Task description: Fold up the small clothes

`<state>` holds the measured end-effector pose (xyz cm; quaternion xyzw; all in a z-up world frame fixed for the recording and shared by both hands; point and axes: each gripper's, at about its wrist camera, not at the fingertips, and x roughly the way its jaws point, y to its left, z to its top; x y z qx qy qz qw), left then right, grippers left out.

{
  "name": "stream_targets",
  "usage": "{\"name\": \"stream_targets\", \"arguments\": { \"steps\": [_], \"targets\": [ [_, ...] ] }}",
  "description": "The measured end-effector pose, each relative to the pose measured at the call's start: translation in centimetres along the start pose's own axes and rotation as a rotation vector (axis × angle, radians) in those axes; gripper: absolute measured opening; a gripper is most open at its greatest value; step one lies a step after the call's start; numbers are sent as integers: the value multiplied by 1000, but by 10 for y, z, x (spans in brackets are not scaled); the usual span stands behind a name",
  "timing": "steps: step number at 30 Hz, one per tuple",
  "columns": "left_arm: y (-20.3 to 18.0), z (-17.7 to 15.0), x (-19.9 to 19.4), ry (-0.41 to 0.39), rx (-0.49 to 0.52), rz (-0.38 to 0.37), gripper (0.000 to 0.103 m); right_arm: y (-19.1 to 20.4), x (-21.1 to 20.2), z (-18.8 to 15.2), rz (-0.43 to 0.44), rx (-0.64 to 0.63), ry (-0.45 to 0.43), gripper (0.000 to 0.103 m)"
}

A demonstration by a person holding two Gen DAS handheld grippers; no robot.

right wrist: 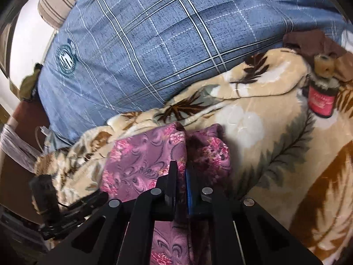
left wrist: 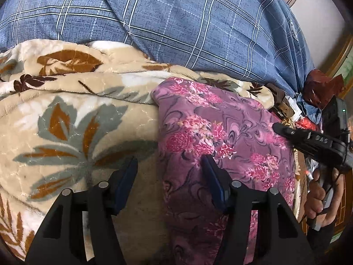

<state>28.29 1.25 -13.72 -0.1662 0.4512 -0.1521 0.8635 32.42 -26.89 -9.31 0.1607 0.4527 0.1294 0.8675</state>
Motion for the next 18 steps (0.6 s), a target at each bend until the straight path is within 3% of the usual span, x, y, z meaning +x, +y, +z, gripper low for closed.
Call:
{"name": "stream_targets", "arguments": {
  "steps": [3, 10, 13, 14, 15, 17, 18],
  "targets": [
    [0, 0, 2, 6, -4, -5, 60, -10, 22, -3, -58, 10, 46, 6],
    [-7, -3, -1, -12, 23, 31, 60, -16, 26, -4, -40, 20, 60, 8],
    [-11, 0, -13, 1, 47, 42, 60, -10, 11, -2, -23, 24, 41, 18],
    [-11, 1, -18, 0, 48, 36, 61, -4, -2, -2, -32, 12, 14, 31],
    [-10, 1, -27, -12, 43, 22, 63, 0, -11, -2, -28, 8, -9, 53],
    [-7, -1, -41, -27, 13, 1, 70, 2, -36, -14, 7, 16, -72, 70],
    [-4, -4, -45, -16, -9, -19, 70, 0, -42, -21, 22, 24, -80, 70]
  ]
}}
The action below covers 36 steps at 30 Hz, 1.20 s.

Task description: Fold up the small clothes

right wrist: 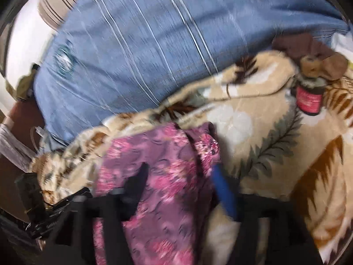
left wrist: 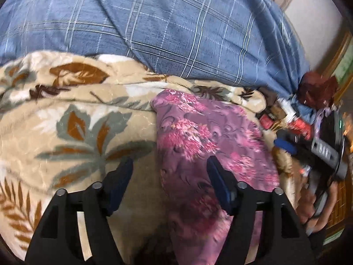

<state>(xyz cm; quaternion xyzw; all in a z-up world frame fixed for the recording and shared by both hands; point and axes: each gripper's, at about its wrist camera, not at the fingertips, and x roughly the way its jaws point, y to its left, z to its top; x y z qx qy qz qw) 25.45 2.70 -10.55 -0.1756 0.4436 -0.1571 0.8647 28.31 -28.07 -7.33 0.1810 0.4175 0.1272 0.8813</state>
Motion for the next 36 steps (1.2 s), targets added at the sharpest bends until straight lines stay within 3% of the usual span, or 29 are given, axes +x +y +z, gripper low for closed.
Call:
{"name": "stream_targets", "arguments": {
  "steps": [4, 8, 10, 12, 13, 16, 18, 19, 21, 24, 26, 27, 29, 31, 33, 34, 35, 36],
  "targets": [
    [17, -30, 3, 90, -102, -82, 70, -27, -6, -37, 33, 80, 42, 70],
    [18, -43, 12, 143, -136, -172, 70, -39, 3, -51, 117, 167, 94, 52],
    [13, -44, 19, 171, -124, -197, 70, -34, 14, -58, 88, 164, 133, 45],
    [11, -48, 26, 176, -118, -204, 53, -33, 26, -61, 59, 151, 150, 35],
    [9, -48, 27, 185, -94, -220, 34, -32, 27, -60, 56, 153, 153, 33],
    [7, -45, 18, 174, -104, -231, 29, -22, 6, -54, 54, 131, 97, 13],
    [9, -45, 20, 189, -118, -234, 32, -24, 6, -57, 59, 138, 93, 13],
    [11, -46, 24, 202, -124, -232, 43, -27, 11, -60, 55, 143, 104, 14],
    [18, -49, 30, 219, -133, -259, 45, -37, 13, -70, 79, 187, 111, 27],
    [13, -52, 15, 225, -148, -232, 58, -39, -12, -92, 88, 230, 71, 47],
    [10, -67, 0, 182, -146, -229, 70, -40, -22, -119, 121, 258, 70, 54],
    [9, -76, -4, 173, -150, -225, 71, -39, -22, -132, 144, 262, 90, 54],
    [8, -90, -1, 190, -156, -217, 71, -39, -26, -154, 183, 263, 81, 53],
    [1, -102, -9, 133, -113, -189, 71, -36, -28, -152, 189, 255, 89, 53],
    [-8, -106, -10, 127, -110, -146, 71, -35, -26, -149, 199, 247, 88, 43],
    [-10, -106, -9, 128, -112, -139, 67, -34, -20, -151, 196, 248, 108, 37],
    [-12, -107, -6, 139, -119, -138, 51, -34, -16, -154, 189, 246, 117, 26],
    [-13, -108, -4, 152, -124, -148, 39, -33, -16, -155, 186, 242, 113, 23]
  ]
}}
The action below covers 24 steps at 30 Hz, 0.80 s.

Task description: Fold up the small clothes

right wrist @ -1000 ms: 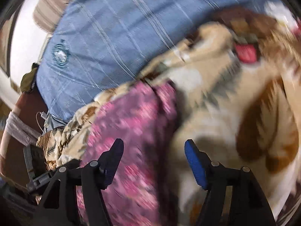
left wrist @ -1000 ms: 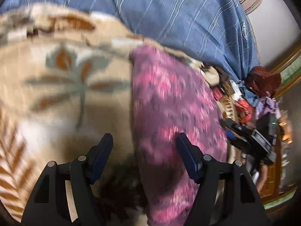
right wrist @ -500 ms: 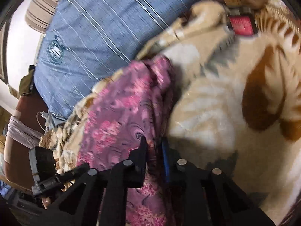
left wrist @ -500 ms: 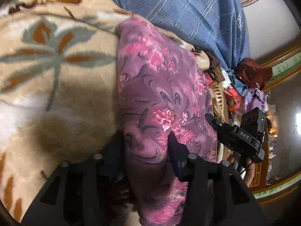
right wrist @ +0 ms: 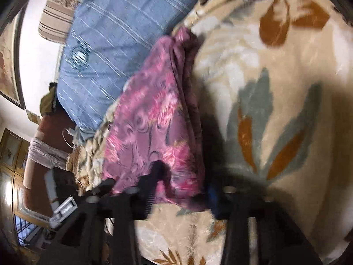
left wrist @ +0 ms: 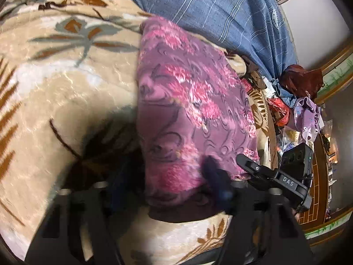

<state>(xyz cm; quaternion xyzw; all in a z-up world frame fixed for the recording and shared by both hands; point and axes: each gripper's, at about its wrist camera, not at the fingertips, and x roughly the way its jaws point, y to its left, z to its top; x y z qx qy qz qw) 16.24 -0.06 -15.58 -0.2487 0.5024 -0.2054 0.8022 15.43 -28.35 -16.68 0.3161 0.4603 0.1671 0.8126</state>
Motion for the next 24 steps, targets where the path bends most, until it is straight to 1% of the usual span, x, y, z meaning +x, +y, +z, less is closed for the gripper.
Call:
{"name": "stream_targets", "arguments": {
  "steps": [1, 3, 5, 7, 8, 10, 11, 12, 13, 14, 15, 16, 17, 18, 20, 22, 24],
  "targets": [
    [0, 0, 4, 15, -9, -18, 27, 2, -1, -1, -8, -10, -5, 21],
    [3, 1, -1, 5, -38, -30, 17, 8, -5, -3, -20, -31, -14, 15],
    [-1, -2, -16, -29, -49, -55, 14, 15, -15, -5, -12, -41, -33, 12],
    [-1, -7, -26, -46, -45, -32, 13, 22, -27, -10, 3, -54, -60, 10],
    [5, -10, -27, -45, -59, -29, 13, 21, -31, -14, 7, -54, -65, 10],
    [18, -12, -15, -27, -105, -26, 14, 16, -22, -18, -15, -28, -44, 10],
    [23, -13, -11, -21, -123, -31, 16, 11, -11, -18, -39, -14, -18, 10],
    [30, -14, -7, -21, -159, -57, 18, 9, -7, -17, -48, -8, -10, 10],
    [31, -15, -9, -24, -170, -62, 23, 8, -7, -16, -40, 1, -13, 11],
    [32, -16, -13, -27, -177, -62, 28, 10, -12, -17, -32, -3, -22, 15],
    [31, -18, -19, -35, -167, -44, 30, 12, -16, -18, -35, -10, -33, 19],
    [29, -20, -24, -44, -148, -14, 37, 13, -19, -20, -45, -19, -43, 20],
    [26, -23, -32, -61, -112, 29, 44, 14, -23, -23, -82, -25, -50, 25],
    [22, -29, -41, -80, -62, 87, 47, 15, -25, -26, -108, -26, -56, 33],
    [18, -37, -52, -104, -15, 156, 51, 15, -29, -34, -148, -20, -64, 38],
    [14, -48, -63, -118, 35, 220, 52, 17, -34, -44, -158, -18, -66, 39],
    [12, -59, -71, -125, 61, 268, 53, 20, -38, -55, -182, -25, -65, 41]
  ]
}}
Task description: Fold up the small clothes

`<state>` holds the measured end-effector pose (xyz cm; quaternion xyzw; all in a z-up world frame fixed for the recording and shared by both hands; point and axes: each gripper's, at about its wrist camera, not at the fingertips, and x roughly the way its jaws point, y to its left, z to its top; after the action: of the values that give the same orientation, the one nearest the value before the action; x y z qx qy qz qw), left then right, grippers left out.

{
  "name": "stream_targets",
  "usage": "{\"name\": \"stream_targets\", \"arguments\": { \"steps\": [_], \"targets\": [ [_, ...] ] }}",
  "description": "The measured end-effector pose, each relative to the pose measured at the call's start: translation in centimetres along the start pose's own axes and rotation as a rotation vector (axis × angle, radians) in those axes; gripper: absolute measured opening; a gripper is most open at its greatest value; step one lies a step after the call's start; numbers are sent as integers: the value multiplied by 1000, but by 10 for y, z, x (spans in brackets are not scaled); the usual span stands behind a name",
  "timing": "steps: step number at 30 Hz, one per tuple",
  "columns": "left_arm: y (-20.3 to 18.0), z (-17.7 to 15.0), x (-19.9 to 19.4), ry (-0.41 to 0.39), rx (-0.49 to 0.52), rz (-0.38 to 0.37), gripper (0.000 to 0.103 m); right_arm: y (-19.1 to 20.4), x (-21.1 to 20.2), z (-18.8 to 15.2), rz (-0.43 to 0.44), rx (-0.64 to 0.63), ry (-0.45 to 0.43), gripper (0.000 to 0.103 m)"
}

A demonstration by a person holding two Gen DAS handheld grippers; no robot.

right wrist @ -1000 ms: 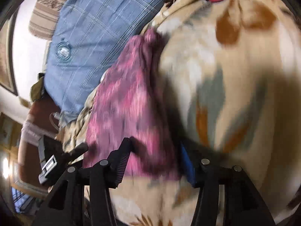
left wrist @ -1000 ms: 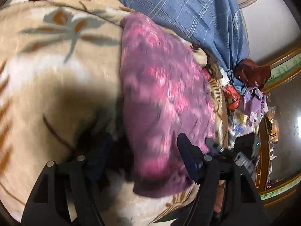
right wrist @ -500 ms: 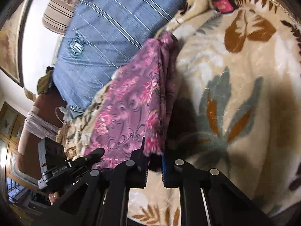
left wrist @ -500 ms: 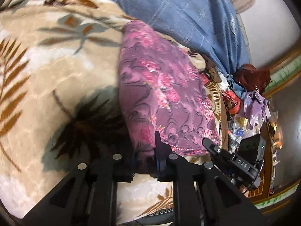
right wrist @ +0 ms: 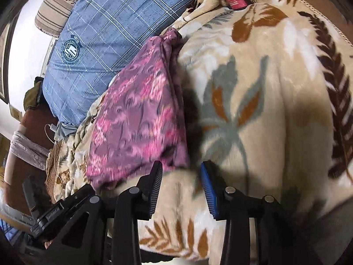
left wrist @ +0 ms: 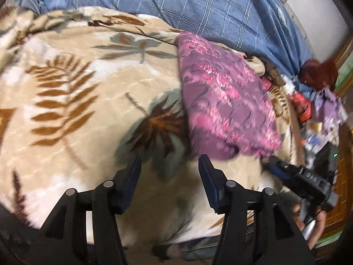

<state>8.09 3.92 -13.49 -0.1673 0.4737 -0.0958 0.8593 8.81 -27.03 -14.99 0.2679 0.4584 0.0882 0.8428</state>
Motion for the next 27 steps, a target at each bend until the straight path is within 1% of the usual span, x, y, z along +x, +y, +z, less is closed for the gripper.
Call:
{"name": "stream_targets", "arguments": {
  "steps": [4, 6, 9, 11, 13, 15, 17, 21, 23, 25, 27],
  "targets": [
    [-12, -15, -23, -58, 31, 77, 54, 10, -19, -23, -40, -34, -3, 44],
    [-19, -17, -33, -87, 52, 107, 56, 20, -30, -31, -50, -61, -11, 48],
    [-39, -16, -51, -139, 103, 167, 63, 41, -52, -39, -89, -131, -36, 53],
    [-52, -13, -65, -188, 141, 197, 70, 58, -65, -42, -123, -188, -57, 55],
    [-62, -12, -81, -241, 165, 228, 74, 74, -81, -44, -153, -236, -81, 57],
    [-72, -11, -96, -275, 183, 248, 75, 88, -98, -45, -178, -264, -102, 59],
    [-79, -11, -109, -293, 203, 256, 75, 97, -113, -46, -190, -281, -124, 61],
    [-92, -18, -131, -303, 263, 294, 75, 119, -137, -49, -238, -304, -162, 64],
    [-96, -24, -143, -307, 276, 278, 76, 128, -145, -49, -246, -317, -169, 64],
    [-98, -27, -155, -315, 268, 263, 80, 135, -151, -49, -260, -331, -181, 65],
    [-99, -29, -162, -307, 263, 253, 80, 144, -157, -51, -273, -350, -195, 66]
  ]
}}
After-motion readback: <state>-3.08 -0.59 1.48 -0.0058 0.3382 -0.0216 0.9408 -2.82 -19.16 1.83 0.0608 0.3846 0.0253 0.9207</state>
